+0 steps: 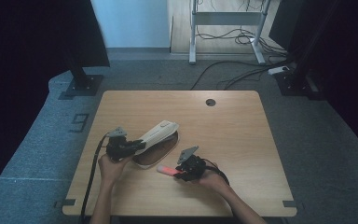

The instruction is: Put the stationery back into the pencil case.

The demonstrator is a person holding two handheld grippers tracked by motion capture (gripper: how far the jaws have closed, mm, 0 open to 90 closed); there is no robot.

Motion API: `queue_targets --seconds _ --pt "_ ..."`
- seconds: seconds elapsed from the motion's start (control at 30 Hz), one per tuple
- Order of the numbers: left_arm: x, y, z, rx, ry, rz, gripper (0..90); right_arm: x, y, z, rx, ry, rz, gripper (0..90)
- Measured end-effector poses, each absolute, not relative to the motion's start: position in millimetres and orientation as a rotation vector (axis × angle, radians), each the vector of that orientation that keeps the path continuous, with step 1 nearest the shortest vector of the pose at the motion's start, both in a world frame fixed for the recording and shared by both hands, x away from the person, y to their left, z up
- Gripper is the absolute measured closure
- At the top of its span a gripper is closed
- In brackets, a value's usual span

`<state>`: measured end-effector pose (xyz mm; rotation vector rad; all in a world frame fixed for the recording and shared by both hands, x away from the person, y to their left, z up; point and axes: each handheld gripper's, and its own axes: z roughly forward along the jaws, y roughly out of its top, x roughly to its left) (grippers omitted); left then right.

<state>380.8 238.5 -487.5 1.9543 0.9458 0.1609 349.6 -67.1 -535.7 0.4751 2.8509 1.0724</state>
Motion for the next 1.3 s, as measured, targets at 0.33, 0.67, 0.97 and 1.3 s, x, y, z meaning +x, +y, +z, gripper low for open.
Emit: queue_targets --seconds 0.33,0.67,0.97,1.3 --pt "381 239 -487 1.941 0.952 0.166 75.9 346 -72 -537 0.519 2.836 1.105 65.3" --pt "381 239 -487 1.928 0.956 0.172 76.6 345 -81 -520 0.537 2.794 1.166 65.3" --pt "380 239 -486 1.922 0.957 0.178 76.7 353 -82 -513 0.568 2.757 1.177 65.3" --pt "380 239 -486 1.925 0.956 0.171 76.6 372 -70 -505 0.593 2.736 1.178 65.3"
